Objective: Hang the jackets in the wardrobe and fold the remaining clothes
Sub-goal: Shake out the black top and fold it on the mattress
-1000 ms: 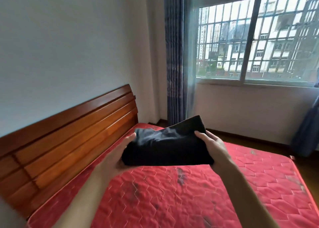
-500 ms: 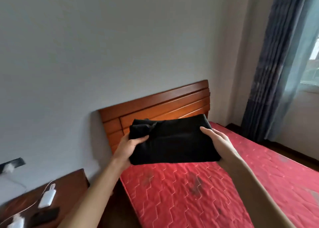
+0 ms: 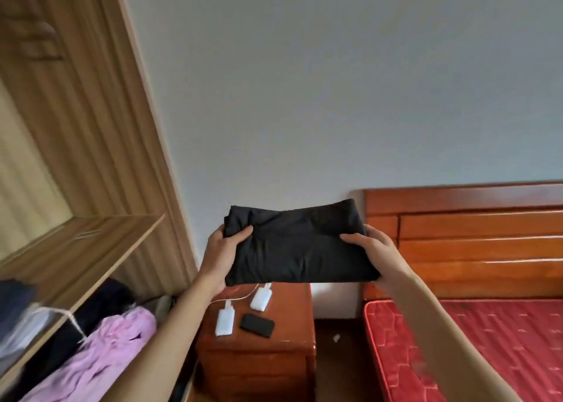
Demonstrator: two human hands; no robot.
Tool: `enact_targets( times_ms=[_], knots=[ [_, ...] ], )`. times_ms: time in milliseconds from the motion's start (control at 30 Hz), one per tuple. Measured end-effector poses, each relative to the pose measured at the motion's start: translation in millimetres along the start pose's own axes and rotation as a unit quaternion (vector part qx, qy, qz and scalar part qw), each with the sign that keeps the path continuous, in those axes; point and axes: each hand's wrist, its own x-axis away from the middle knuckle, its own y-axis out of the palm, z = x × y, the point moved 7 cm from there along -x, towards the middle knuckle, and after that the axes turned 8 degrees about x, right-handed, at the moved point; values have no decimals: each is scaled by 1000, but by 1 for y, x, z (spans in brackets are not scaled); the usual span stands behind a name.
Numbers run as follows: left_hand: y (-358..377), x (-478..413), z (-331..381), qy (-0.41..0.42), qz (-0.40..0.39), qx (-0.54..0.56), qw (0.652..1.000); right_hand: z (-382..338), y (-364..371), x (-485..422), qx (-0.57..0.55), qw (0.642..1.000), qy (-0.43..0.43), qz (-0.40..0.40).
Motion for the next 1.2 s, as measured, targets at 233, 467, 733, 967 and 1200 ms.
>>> enact_targets(
  times_ms=[233,467,733,967,1200],
  knots=[
    [-141,-50,12,77,158,-119,977,16,164,-102,30,990,-10,-140],
    [-236,-85,38,58,316,-137,937,14,309,-186,-16,955,6,-295],
    [-323,-76,65,50,455,-111,882,1,456,-214,-26,889,22,-456],
    [-398,-61,81,55,521,-83,848,11,581,-202,-22,844,45,-533],
    [-498,-65,106,50,548,-82,831,23,713,-198,31,829,51,-556]
  ],
)
